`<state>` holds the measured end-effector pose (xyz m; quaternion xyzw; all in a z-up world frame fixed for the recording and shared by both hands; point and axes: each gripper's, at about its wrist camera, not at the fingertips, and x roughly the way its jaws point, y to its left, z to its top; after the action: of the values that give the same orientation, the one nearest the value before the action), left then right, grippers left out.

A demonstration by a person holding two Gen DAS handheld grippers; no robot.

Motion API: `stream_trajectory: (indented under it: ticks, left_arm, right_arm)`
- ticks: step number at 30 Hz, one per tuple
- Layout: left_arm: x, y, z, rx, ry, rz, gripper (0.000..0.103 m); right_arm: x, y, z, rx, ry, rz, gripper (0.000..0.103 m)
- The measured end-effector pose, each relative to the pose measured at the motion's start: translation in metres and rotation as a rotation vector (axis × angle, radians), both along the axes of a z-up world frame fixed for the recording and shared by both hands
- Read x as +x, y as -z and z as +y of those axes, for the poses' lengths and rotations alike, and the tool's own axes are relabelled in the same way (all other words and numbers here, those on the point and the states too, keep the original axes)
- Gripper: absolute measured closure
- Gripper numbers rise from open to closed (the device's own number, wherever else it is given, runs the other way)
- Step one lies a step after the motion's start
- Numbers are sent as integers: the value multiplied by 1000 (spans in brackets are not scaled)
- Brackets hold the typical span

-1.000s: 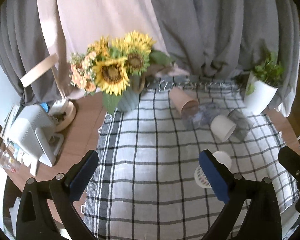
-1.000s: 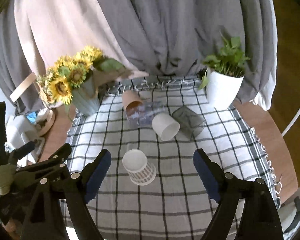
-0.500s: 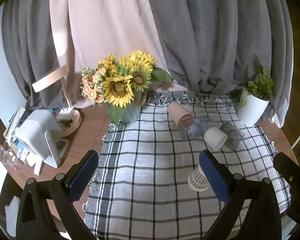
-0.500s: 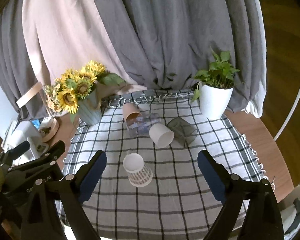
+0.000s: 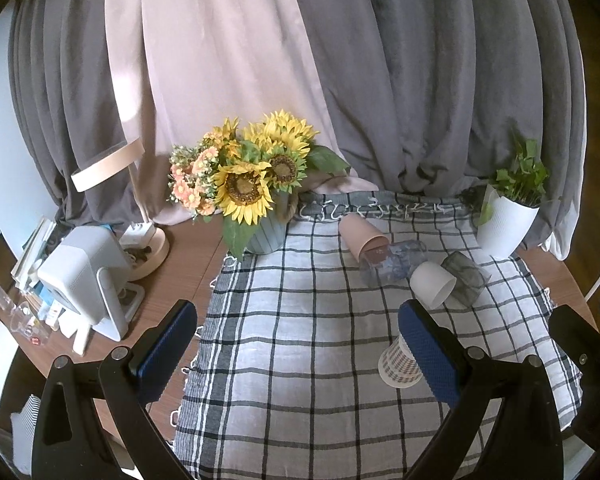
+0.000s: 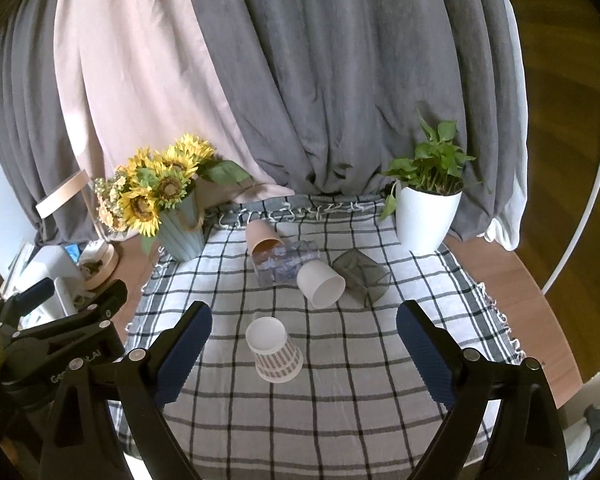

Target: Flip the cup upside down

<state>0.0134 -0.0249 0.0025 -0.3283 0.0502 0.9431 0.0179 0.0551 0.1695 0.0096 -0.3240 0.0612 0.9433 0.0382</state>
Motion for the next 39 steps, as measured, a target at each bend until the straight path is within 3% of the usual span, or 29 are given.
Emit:
stream_trajectory:
  ticks: [39]
  left_arm:
    - [-7, 2, 1, -1, 11, -12, 0]
  right_arm:
    - [-11, 4, -6, 4, -15, -21, 9]
